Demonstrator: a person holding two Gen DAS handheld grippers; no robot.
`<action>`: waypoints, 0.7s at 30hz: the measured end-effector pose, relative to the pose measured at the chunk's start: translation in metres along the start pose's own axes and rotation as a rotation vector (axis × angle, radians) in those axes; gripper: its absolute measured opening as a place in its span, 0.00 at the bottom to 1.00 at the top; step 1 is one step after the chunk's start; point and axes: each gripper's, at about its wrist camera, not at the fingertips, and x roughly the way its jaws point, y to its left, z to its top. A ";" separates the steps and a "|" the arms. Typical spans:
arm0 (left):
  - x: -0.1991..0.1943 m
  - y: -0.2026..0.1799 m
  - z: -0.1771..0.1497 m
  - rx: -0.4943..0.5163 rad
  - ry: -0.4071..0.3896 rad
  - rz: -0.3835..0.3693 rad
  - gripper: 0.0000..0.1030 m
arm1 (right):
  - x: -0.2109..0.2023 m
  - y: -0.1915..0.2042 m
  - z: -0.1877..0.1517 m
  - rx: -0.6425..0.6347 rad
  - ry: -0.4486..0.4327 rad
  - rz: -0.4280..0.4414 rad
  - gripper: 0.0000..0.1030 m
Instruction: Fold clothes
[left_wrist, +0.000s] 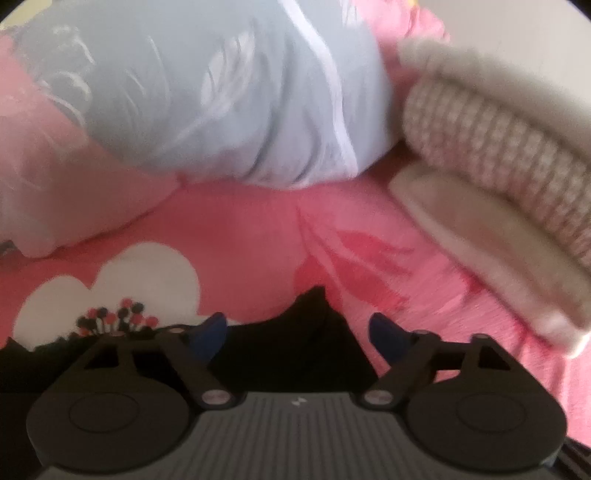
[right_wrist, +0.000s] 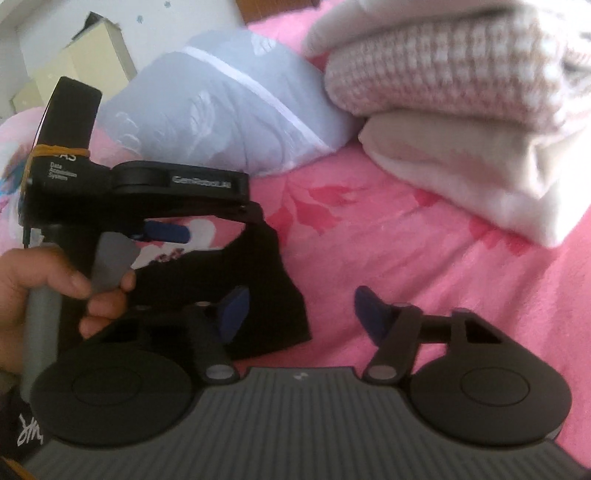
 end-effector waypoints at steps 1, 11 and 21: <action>0.005 0.000 -0.001 -0.002 0.009 0.007 0.68 | 0.005 -0.002 -0.002 0.004 0.022 0.005 0.47; -0.003 0.025 -0.008 -0.123 -0.035 -0.068 0.05 | 0.010 -0.004 -0.009 0.018 0.040 0.062 0.03; -0.070 0.083 -0.003 -0.229 -0.143 -0.107 0.03 | -0.032 0.036 0.012 -0.014 -0.082 0.204 0.01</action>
